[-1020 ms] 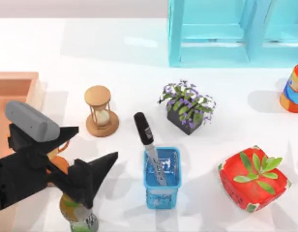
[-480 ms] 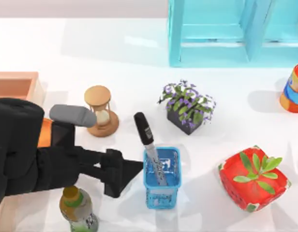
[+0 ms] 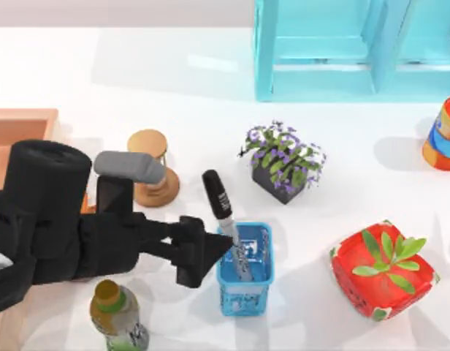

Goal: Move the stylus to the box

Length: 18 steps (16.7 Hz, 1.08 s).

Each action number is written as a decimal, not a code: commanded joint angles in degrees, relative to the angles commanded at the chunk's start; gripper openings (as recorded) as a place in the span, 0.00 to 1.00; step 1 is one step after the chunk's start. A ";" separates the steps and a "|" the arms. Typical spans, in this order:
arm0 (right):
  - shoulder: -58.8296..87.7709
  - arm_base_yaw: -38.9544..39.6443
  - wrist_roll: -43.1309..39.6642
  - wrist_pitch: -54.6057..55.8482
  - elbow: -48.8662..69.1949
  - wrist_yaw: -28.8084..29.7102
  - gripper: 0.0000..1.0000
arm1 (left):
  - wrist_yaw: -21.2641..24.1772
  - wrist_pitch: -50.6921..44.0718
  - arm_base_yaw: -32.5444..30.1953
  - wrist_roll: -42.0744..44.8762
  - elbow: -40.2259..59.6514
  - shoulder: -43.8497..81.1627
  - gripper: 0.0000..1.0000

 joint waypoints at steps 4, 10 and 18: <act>0.00 0.00 0.00 0.00 0.00 0.00 1.00 | -2.35 7.16 -3.07 -1.88 2.10 8.58 1.00; 0.00 0.00 0.00 0.00 0.00 0.00 1.00 | -5.11 20.70 -6.75 -4.11 4.01 23.08 1.00; 0.00 0.00 0.00 0.00 0.00 0.00 1.00 | -5.48 22.04 -7.12 -4.30 3.91 24.40 0.77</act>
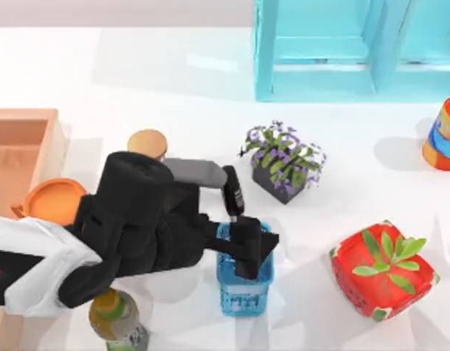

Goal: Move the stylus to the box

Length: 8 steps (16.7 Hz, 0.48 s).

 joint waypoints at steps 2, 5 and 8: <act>0.00 0.00 0.00 0.00 0.00 0.00 1.00 | 0.00 0.00 0.00 0.00 0.00 0.00 0.62; 0.00 0.00 0.00 0.00 0.00 0.00 1.00 | 0.00 0.00 0.00 0.00 0.00 0.00 0.40; 0.00 0.00 0.00 0.00 0.00 0.00 1.00 | 0.00 0.00 0.00 0.00 0.00 0.00 0.17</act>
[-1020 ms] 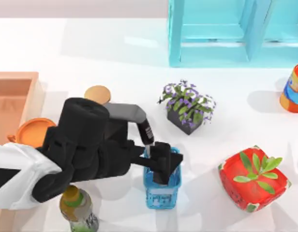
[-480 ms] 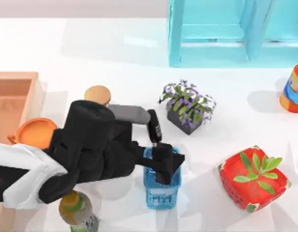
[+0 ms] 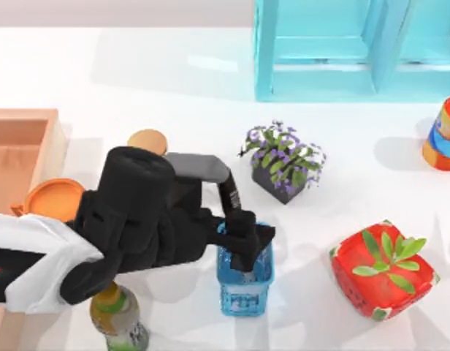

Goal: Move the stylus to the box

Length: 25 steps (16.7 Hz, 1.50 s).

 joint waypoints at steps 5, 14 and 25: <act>0.00 0.00 0.00 0.00 0.00 0.00 1.00 | 0.00 0.00 0.00 0.00 0.00 0.00 0.00; 0.00 0.00 0.00 0.00 0.00 0.00 1.00 | 1.05 -1.58 1.25 1.31 2.60 -1.17 0.00; 0.00 0.00 0.00 0.00 0.00 0.00 1.00 | 19.49 -46.12 23.50 19.72 18.26 -19.60 0.00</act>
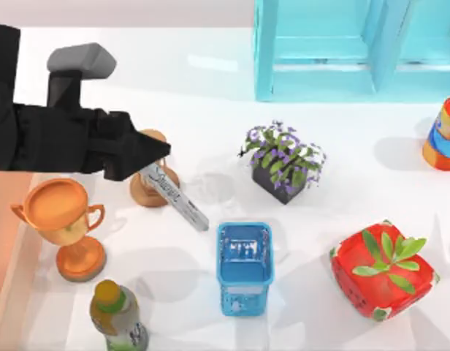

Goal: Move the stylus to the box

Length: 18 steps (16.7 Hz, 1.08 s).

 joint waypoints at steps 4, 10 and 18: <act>0.00 0.00 0.00 0.00 0.00 0.00 1.00 | 4.90 -11.14 8.30 4.08 2.81 -6.76 0.00; 0.00 0.00 0.00 0.00 0.00 0.00 1.00 | 5.90 -13.24 9.89 4.79 3.04 -7.99 0.00; 0.00 0.00 0.00 0.00 0.00 0.00 1.00 | 1.10 -19.10 12.33 21.54 14.21 -0.79 0.00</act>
